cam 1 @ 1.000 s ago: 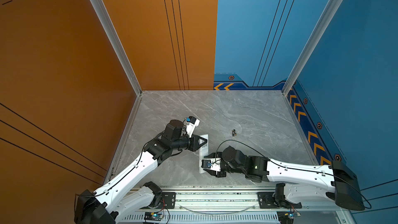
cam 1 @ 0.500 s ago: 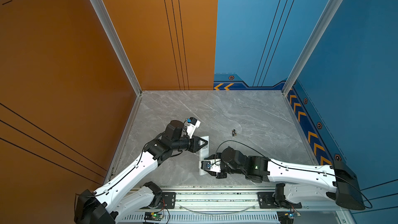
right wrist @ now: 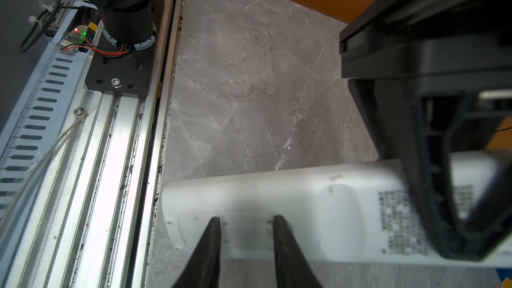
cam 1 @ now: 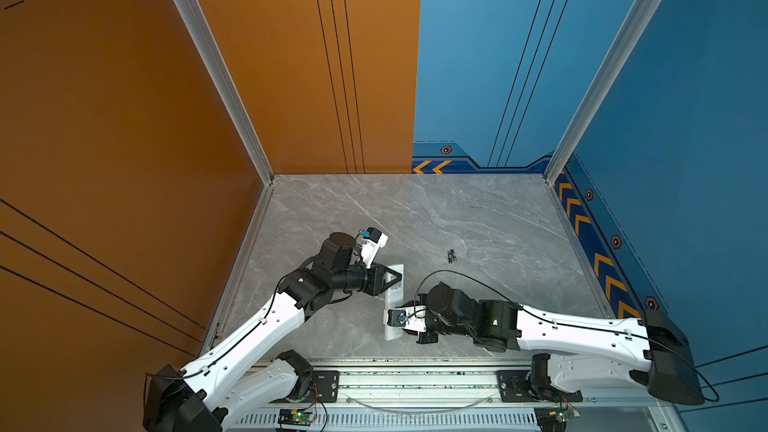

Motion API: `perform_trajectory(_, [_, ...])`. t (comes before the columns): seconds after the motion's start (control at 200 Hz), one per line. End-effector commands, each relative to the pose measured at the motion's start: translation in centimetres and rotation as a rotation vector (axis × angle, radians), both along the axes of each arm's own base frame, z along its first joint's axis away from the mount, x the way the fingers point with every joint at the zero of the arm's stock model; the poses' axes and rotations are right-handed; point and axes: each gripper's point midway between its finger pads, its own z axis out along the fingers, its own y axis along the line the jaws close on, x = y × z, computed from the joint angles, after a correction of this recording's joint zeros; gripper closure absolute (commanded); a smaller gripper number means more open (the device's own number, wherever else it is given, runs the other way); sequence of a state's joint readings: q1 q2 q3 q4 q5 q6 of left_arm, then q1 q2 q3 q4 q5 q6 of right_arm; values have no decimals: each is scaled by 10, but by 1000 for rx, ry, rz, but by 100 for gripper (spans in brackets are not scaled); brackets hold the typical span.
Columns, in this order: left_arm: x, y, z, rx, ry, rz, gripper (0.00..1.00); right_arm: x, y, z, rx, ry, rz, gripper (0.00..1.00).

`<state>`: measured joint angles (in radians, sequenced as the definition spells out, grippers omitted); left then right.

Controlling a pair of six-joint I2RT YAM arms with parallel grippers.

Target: Load the batteries into the remote control

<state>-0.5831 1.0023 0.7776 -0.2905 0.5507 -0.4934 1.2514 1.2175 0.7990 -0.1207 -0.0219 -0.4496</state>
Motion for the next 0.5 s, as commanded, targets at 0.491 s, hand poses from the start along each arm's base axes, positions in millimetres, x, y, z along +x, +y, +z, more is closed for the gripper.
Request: perform_trajectory(0.491, [13,-4,35,-76,-136,17,100,-33,-16,-27,-137,77,97,79])
